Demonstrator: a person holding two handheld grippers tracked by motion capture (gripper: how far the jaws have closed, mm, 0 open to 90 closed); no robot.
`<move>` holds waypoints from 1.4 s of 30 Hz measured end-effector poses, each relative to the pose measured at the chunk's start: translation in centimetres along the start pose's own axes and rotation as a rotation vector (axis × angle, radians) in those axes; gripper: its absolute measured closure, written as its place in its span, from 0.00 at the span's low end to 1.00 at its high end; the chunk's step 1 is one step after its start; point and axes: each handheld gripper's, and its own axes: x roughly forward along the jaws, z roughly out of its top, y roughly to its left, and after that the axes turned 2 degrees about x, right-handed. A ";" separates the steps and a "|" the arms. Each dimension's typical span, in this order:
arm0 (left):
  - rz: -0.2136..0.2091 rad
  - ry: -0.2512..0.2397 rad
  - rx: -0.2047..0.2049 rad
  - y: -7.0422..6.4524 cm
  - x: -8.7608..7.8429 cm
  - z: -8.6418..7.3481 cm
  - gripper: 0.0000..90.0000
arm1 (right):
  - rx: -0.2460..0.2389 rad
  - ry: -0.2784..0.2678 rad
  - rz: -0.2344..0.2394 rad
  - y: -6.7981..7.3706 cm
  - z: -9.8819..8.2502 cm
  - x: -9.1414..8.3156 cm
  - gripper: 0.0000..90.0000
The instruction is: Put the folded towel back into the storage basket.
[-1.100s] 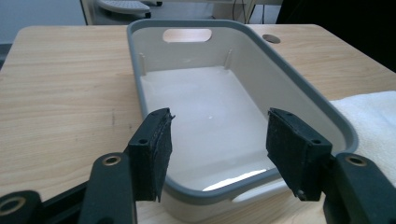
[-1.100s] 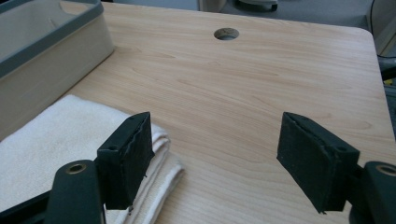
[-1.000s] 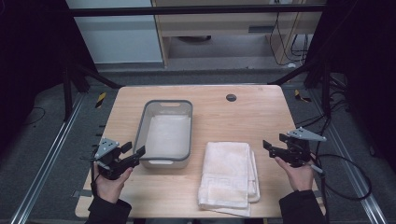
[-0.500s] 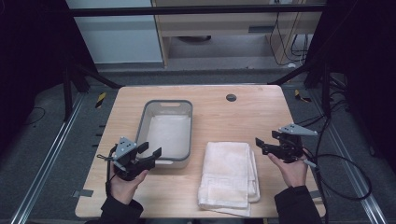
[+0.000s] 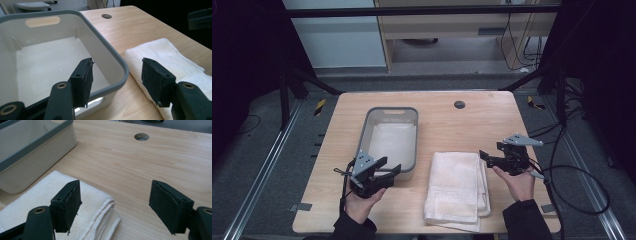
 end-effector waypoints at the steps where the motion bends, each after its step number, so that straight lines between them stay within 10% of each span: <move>1: 0.000 0.000 0.000 0.0 0.0 0.0 0.46 | 0.004 0.001 0.000 0.1 -0.1 0.1 0.28; 42: -0.107 0.187 0.100 -6.0 5.4 -3.8 0.41 | -0.019 0.146 0.053 0.9 -2.2 4.3 0.26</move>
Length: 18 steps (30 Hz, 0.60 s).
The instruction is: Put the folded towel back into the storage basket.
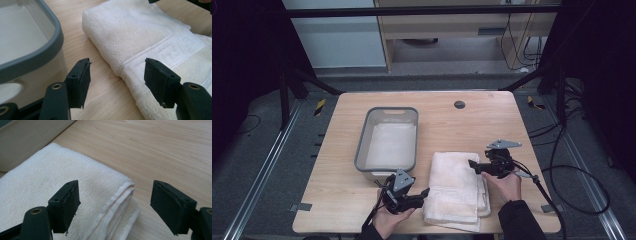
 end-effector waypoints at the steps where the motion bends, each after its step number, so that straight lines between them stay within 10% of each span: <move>1: -0.002 0.005 -0.001 0.0 0.2 0.0 0.41 | -0.003 0.002 -0.001 0.0 0.0 0.1 0.26; 18: -0.042 0.080 0.025 -1.4 3.1 -0.9 0.36 | -0.010 0.065 0.015 0.3 -0.7 1.9 0.32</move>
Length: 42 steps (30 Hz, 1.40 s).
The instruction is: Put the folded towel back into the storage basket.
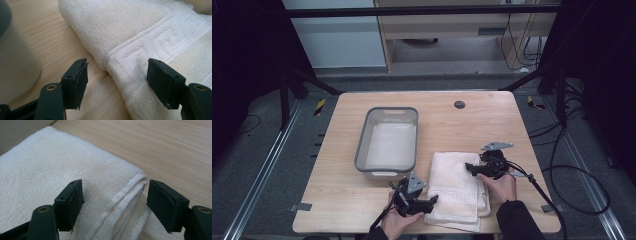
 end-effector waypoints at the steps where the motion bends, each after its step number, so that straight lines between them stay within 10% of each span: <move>1: 0.000 0.003 0.000 0.0 0.1 0.0 0.36 | -0.006 0.004 -0.003 -0.1 0.0 0.1 0.32; 23: -0.062 0.067 -0.072 0.4 2.0 -0.3 0.44 | 0.107 0.051 0.059 -0.6 -0.8 1.1 0.46; 42: -0.133 0.074 -0.091 0.2 1.8 -0.1 0.74 | 0.189 0.060 0.122 -0.6 -0.5 0.9 0.75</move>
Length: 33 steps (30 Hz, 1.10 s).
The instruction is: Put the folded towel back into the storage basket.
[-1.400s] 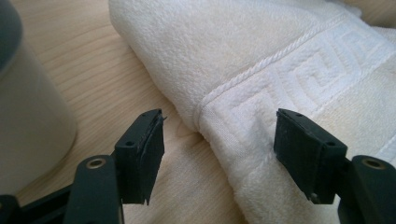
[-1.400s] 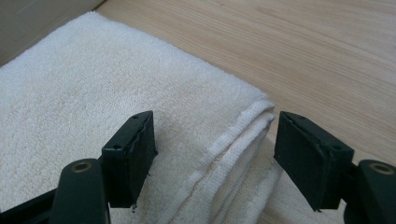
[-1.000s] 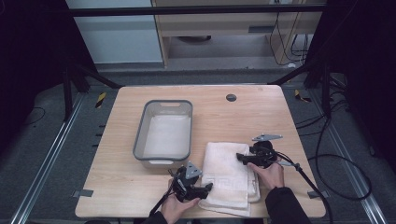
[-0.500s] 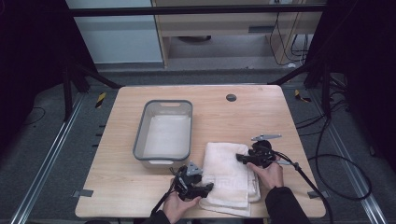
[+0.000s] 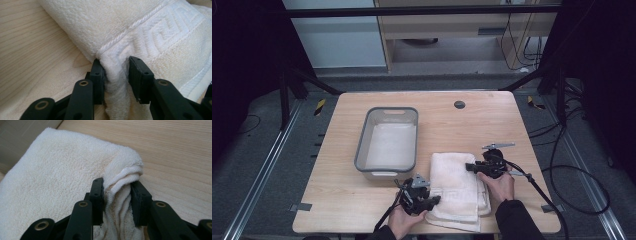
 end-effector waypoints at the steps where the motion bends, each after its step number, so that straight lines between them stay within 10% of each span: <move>1: -0.001 -0.003 -0.002 0.0 0.0 0.0 0.76 | 0.001 -0.003 0.001 0.0 0.0 0.0 0.76; 33: -0.048 -0.137 0.015 -0.9 -3.3 1.0 0.87 | -0.108 -0.153 -0.010 3.2 1.7 -5.2 0.79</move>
